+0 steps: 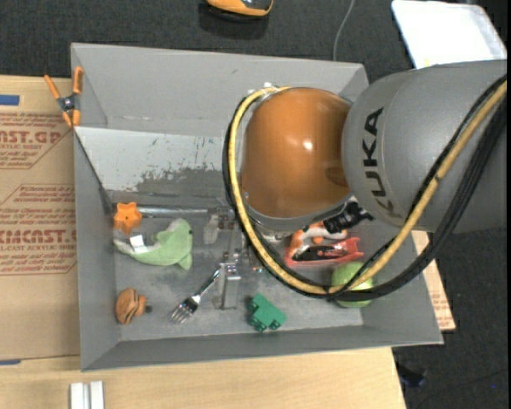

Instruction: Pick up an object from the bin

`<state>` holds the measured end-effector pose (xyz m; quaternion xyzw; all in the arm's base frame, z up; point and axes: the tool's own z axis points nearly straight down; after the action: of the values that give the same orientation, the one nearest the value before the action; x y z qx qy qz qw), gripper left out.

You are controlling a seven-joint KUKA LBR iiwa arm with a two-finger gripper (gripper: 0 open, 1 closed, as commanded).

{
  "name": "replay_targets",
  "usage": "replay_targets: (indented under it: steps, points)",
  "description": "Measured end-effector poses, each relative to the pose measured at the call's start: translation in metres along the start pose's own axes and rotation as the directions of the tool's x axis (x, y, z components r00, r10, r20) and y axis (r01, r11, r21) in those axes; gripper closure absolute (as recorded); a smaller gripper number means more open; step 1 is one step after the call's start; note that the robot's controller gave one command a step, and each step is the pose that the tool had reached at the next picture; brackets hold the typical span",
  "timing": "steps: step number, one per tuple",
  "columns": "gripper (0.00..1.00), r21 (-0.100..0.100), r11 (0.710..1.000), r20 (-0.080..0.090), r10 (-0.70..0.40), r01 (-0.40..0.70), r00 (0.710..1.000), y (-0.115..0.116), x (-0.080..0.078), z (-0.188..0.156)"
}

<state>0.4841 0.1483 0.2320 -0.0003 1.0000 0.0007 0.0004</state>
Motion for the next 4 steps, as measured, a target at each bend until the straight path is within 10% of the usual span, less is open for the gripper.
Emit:
replay_targets:
  steps: [1, 2, 3, 4]
  points:
    - [0.0, -0.001, 0.99, 0.011, -0.141, 0.141, 0.99, 0.014, -0.039, 0.04]
    - [0.0, -0.001, 0.99, 0.0, -0.142, 0.142, 0.99, 0.025, -0.032, 0.084]
    - [0.0, 0.0, 0.961, 0.01, -0.276, 0.276, 0.961, 0.024, -0.07, 0.114]
    - [0.0, -0.002, 0.96, 0.012, -0.279, 0.279, 0.96, 0.041, -0.041, 0.143]
